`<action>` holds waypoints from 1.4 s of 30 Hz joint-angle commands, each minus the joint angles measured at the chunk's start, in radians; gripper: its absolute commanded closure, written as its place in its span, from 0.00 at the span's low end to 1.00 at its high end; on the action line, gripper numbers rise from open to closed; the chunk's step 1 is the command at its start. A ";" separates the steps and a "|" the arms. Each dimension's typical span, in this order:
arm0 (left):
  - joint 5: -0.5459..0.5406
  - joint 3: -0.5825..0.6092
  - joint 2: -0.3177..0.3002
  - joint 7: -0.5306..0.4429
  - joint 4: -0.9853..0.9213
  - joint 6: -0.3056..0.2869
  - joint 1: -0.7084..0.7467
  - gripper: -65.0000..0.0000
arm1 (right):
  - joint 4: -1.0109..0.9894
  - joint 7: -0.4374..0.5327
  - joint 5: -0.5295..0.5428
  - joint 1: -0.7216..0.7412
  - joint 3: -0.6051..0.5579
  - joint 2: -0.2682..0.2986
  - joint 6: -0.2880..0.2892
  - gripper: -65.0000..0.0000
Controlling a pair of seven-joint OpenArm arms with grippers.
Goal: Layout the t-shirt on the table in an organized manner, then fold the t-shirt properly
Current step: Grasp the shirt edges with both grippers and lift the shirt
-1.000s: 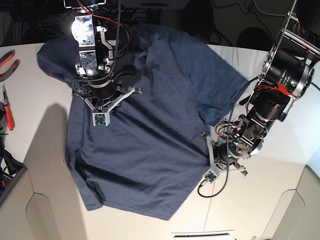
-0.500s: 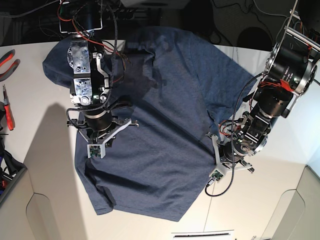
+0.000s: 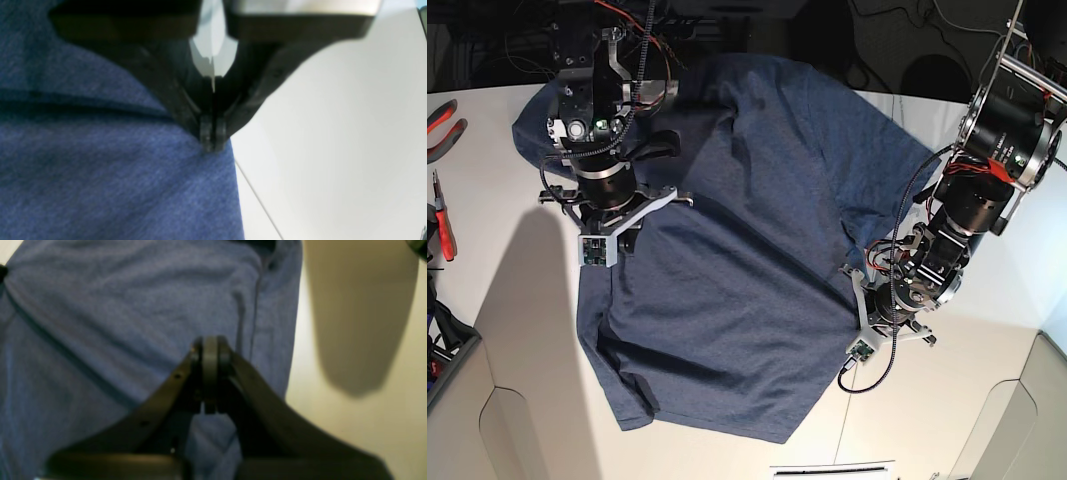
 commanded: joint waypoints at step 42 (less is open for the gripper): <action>-0.119 0.000 -0.066 0.122 0.009 -0.064 0.000 1.00 | -0.438 -0.086 -0.090 0.347 0.000 0.089 0.034 1.00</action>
